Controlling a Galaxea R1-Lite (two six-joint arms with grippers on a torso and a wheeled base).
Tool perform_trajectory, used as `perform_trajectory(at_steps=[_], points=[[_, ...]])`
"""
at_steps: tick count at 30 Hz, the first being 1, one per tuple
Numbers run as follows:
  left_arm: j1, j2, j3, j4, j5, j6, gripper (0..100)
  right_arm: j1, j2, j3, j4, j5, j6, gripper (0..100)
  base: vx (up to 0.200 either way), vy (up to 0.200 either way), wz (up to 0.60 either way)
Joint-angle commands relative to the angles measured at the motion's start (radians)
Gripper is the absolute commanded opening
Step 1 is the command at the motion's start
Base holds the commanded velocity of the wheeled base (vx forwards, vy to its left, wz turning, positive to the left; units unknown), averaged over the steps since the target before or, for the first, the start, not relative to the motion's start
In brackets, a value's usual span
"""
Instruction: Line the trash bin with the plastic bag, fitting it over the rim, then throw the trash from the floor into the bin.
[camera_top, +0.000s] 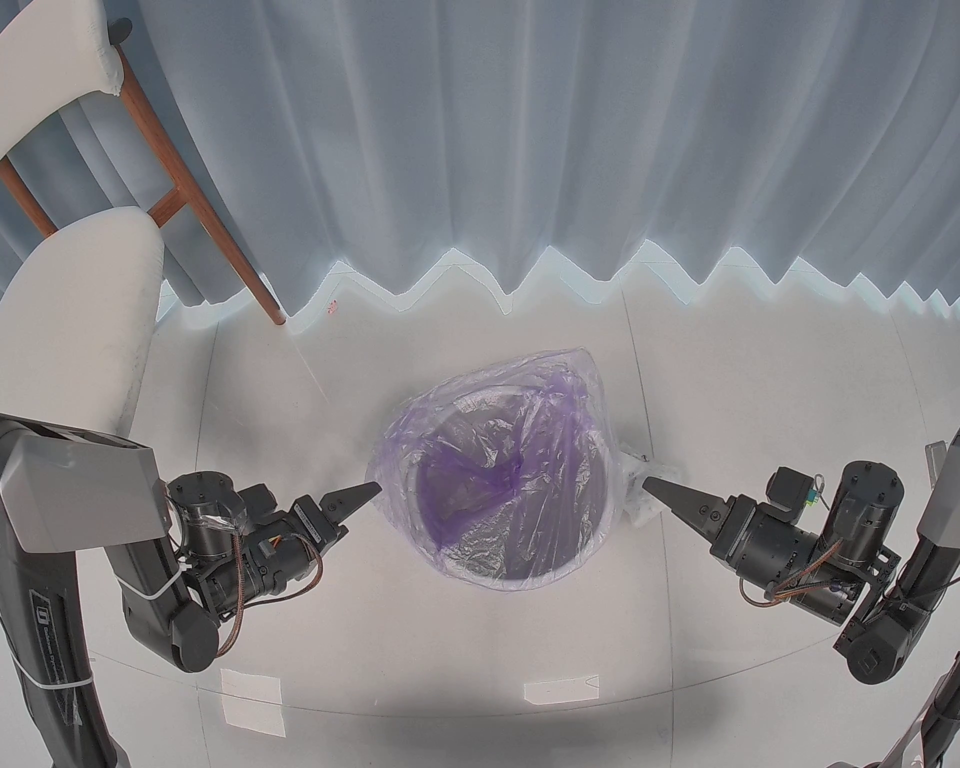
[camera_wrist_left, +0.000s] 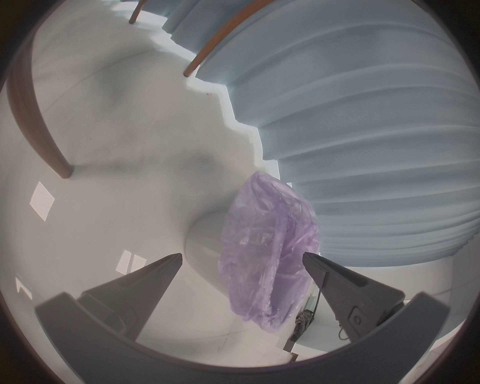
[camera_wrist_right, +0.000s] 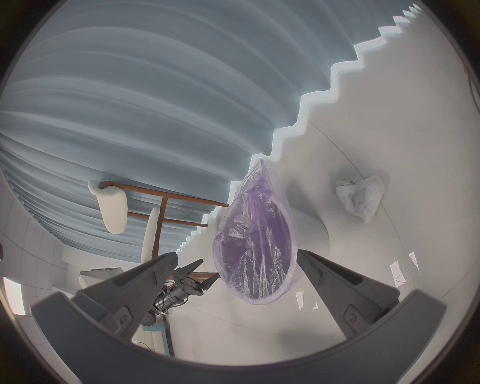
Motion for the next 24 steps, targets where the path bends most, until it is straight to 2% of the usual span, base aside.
perform_trajectory(at_steps=[1, 7, 8, 24], points=[[-0.008, 0.015, -0.024, 0.0, -0.019, -0.002, 100, 0.009, -0.013, 0.001, -0.018, 0.0, 0.0, 100, 0.0, 0.0, 0.0], [-0.009, 0.033, -0.085, 0.001, -0.022, -0.002, 100, 0.01, -0.021, 0.001, -0.018, 0.0, 0.0, 100, 0.0, 0.0, 0.0], [-0.008, 0.037, -0.087, 0.001, -0.022, -0.002, 0, 0.01, -0.021, 0.001, -0.018, 0.0, 0.0, 100, 0.0, 0.0, 0.0], [-0.006, 0.133, -0.145, 0.0, -0.019, 0.001, 0, 0.027, -0.013, 0.007, -0.018, 0.0, 0.0, 100, 0.0, 0.0, 0.0]])
